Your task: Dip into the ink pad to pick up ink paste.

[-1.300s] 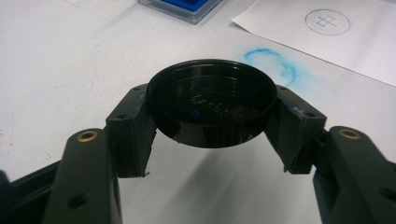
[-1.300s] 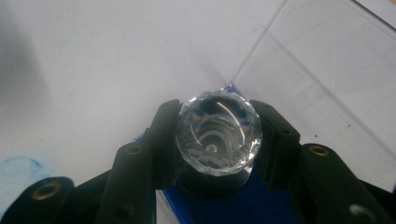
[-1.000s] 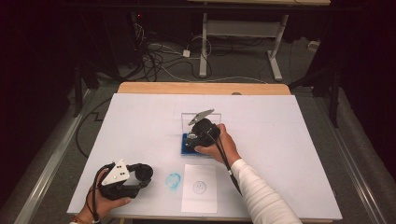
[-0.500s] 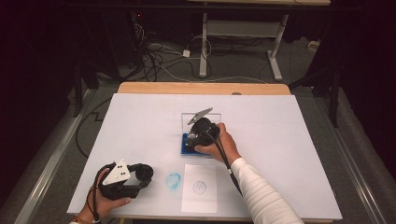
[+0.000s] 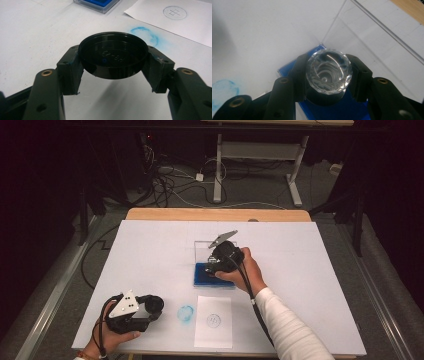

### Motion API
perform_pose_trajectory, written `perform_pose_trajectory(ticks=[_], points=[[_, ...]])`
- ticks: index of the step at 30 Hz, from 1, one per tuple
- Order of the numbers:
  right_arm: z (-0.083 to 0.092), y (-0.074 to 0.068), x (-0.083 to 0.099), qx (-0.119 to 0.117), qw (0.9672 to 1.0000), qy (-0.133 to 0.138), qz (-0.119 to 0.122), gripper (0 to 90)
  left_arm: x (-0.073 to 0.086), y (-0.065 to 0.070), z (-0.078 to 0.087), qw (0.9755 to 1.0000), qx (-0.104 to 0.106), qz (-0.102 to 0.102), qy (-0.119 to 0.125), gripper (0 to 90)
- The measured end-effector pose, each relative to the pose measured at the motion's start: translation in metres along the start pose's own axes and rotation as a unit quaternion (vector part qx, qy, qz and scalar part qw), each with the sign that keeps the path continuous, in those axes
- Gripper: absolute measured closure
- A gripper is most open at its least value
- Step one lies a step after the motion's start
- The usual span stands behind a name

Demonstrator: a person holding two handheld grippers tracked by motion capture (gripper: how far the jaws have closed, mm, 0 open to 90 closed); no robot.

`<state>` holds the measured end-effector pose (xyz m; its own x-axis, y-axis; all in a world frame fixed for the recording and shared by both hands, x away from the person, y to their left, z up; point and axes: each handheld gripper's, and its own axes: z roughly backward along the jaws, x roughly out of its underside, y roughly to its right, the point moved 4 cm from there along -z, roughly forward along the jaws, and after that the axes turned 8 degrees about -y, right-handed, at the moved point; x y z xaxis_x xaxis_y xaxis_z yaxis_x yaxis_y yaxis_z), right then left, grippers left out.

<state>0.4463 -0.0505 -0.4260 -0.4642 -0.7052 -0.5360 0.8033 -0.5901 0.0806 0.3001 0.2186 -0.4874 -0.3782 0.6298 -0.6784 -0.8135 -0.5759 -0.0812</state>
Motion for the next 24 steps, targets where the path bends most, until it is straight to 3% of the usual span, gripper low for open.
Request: perform_pose_trajectory(ticks=[5,12,24], points=[[0.005,0.006,0.008,0.004,1.0000,-0.001,-0.006,56.9,-0.001,0.001,0.001,1.0000,-0.001,-0.001,0.001,36.7],[-0.001,0.015,0.023,0.011,0.9996,-0.018,-0.019,56.9,0.000,0.000,0.001,1.0000,-0.001,-0.001,0.001,36.7],[-0.011,0.018,0.032,0.000,0.9995,-0.021,-0.023,56.9,0.000,0.000,0.000,1.0000,-0.001,-0.002,-0.003,36.7]])
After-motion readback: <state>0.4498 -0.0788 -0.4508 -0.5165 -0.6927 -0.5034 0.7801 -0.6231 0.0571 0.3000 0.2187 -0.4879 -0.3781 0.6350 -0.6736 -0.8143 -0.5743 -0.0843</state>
